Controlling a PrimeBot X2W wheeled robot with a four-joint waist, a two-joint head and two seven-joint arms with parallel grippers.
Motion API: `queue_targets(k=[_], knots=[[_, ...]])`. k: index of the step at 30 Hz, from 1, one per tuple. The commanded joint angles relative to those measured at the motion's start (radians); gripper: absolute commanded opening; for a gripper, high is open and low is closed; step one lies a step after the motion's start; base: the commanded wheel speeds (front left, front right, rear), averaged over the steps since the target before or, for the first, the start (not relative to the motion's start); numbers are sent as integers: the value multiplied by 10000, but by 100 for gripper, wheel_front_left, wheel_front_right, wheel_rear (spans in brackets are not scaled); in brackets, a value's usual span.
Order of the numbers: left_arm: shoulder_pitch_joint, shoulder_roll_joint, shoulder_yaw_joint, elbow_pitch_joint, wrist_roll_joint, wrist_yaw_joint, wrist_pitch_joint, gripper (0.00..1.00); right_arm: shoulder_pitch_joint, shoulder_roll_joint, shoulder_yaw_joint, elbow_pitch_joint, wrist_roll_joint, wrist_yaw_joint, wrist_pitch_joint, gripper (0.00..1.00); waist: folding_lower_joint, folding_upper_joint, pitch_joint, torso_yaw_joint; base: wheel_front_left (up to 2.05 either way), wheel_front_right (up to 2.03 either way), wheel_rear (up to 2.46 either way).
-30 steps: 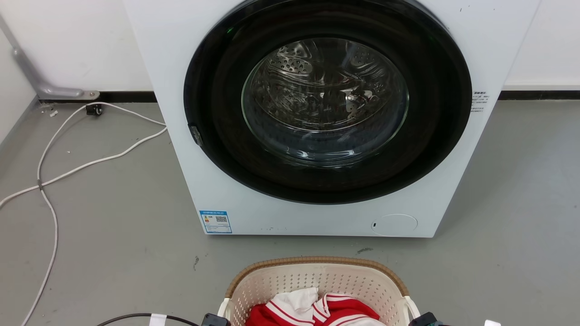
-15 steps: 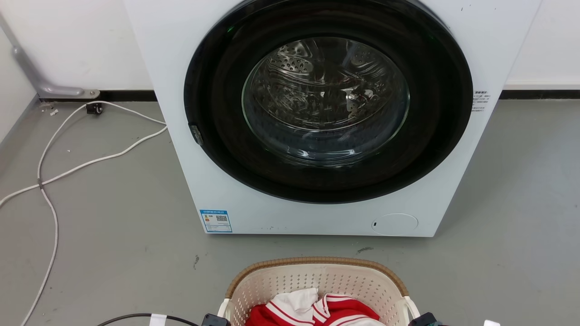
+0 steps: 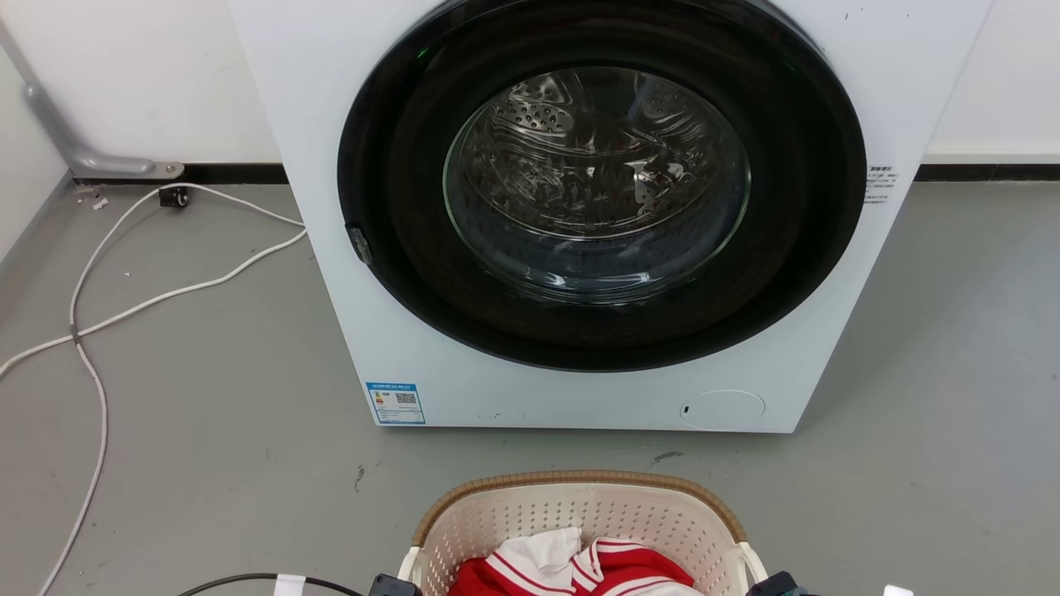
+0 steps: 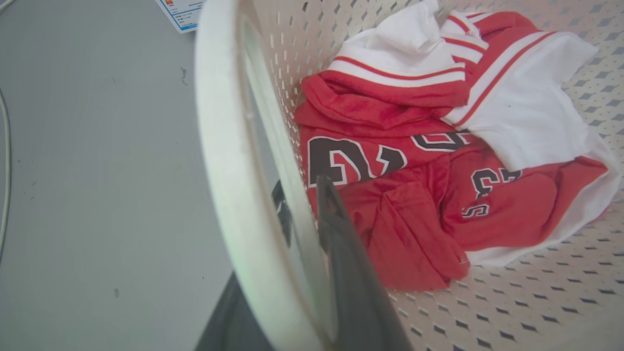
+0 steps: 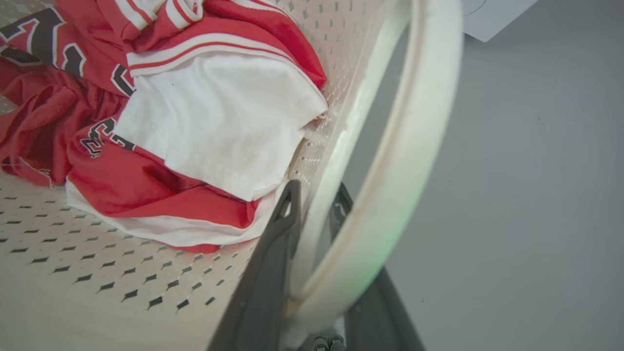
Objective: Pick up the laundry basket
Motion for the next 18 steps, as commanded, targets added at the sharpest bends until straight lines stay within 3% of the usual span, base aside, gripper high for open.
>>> queue_targets(k=[1,18], knots=[[-38,259,-43,-14,5,-11,-83,0,56,-257,73,36,-71,-10,5,0,0,0,3,4,0,0,0],[-62,296,-214,-14,-169,19,-97,0,48,-255,123,36,-2,-10,2,0,0,0,28,-1,0,0,0]])
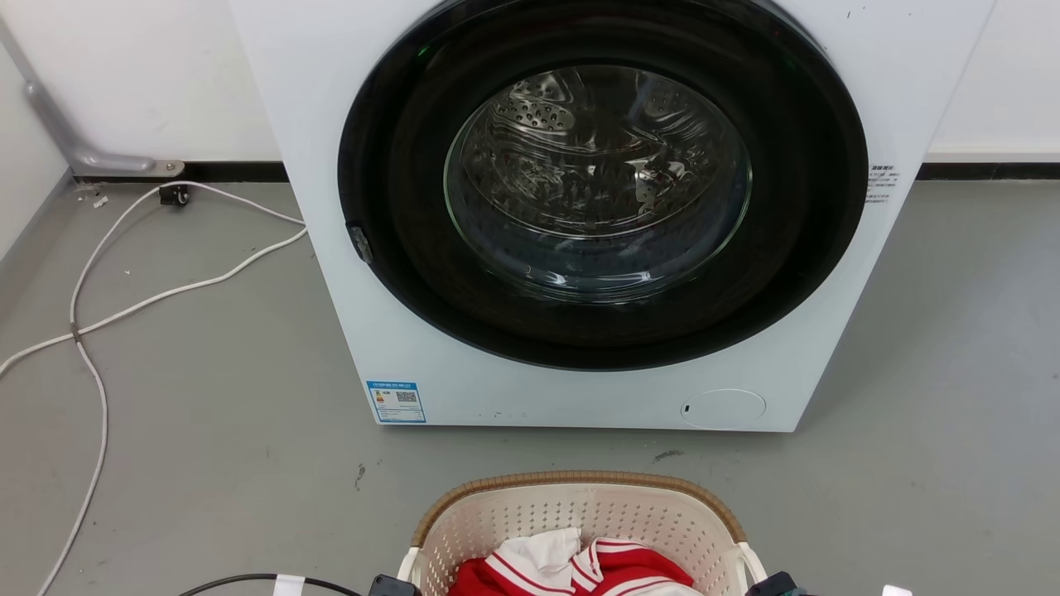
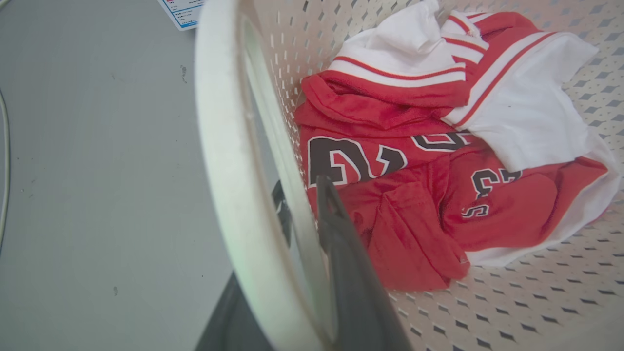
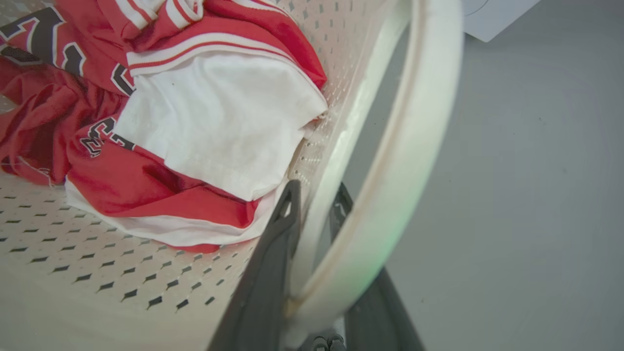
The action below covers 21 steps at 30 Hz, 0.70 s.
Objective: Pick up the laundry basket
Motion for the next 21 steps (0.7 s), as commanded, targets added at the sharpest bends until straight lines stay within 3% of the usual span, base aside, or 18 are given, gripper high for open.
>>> queue_targets(k=[1,21], knots=[[-61,275,-64,-14,40,-9,-99,0,54,-254,73,36,-4,-10,5,0,0,-1,0,-1,0,0,0],[-93,326,-265,-14,-165,6,-73,0,69,-252,121,36,41,-10,6,0,0,-1,28,2,0,0,0]])
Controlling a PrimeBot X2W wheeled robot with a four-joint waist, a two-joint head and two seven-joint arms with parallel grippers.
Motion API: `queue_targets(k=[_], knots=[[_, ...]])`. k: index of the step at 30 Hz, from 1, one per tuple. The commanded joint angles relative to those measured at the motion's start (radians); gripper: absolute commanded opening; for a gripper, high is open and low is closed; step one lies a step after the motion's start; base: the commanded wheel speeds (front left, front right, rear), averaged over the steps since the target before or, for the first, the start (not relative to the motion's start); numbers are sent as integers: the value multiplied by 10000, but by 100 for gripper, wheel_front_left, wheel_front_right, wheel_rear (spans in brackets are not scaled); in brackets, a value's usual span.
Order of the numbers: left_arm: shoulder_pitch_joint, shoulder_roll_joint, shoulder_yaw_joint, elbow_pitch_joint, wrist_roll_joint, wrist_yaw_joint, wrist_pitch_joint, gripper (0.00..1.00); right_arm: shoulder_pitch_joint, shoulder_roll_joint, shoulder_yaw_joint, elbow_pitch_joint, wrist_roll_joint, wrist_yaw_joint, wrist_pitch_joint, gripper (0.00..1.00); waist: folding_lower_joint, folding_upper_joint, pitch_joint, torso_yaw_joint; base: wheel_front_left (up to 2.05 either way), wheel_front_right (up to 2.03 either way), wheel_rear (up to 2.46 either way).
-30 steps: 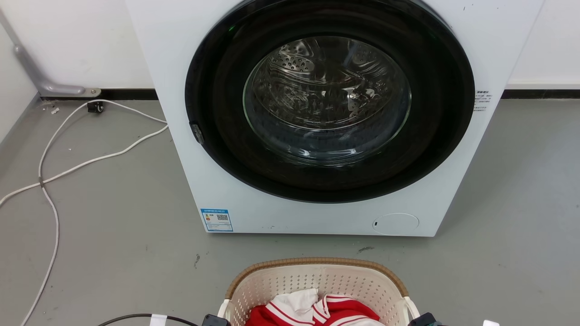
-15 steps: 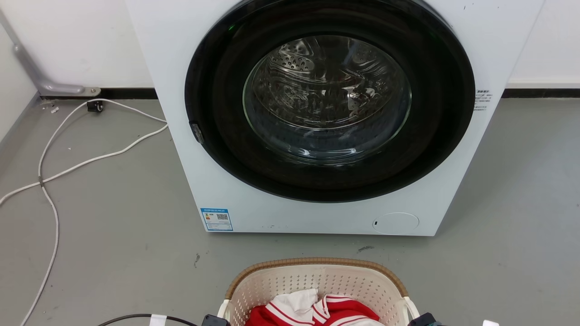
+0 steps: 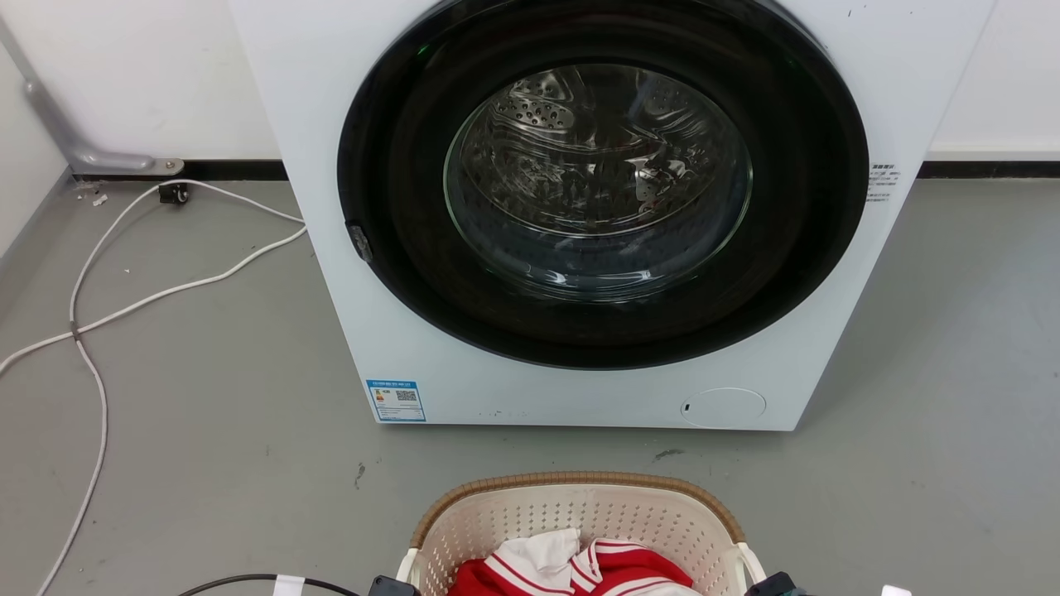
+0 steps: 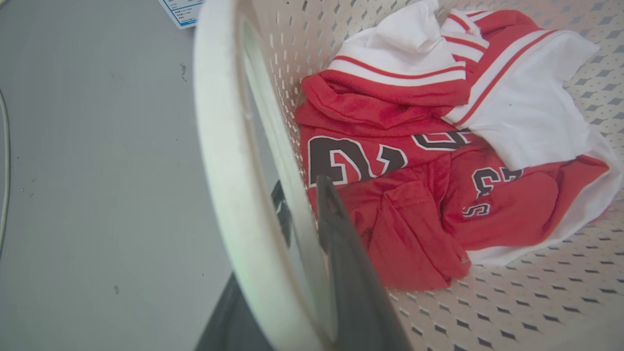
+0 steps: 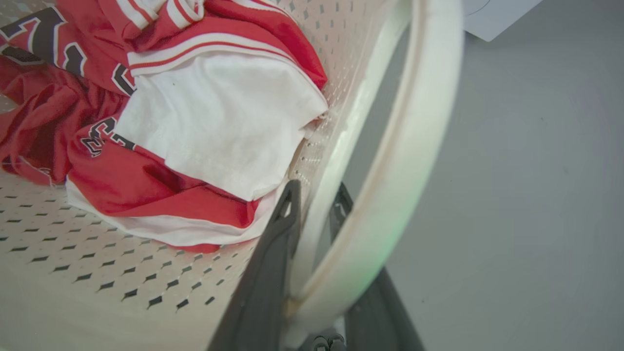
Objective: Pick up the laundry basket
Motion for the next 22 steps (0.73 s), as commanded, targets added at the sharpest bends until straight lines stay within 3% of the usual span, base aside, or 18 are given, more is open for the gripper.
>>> queue_targets(k=[1,22], knots=[[-93,289,-47,-13,11,-16,-66,0,67,-251,70,36,19,-10,3,0,0,0,4,-4,0,0,0],[-171,326,-285,-11,-193,26,-55,0,9,-248,213,35,138,-11,9,0,0,0,76,-8,0,0,0]])
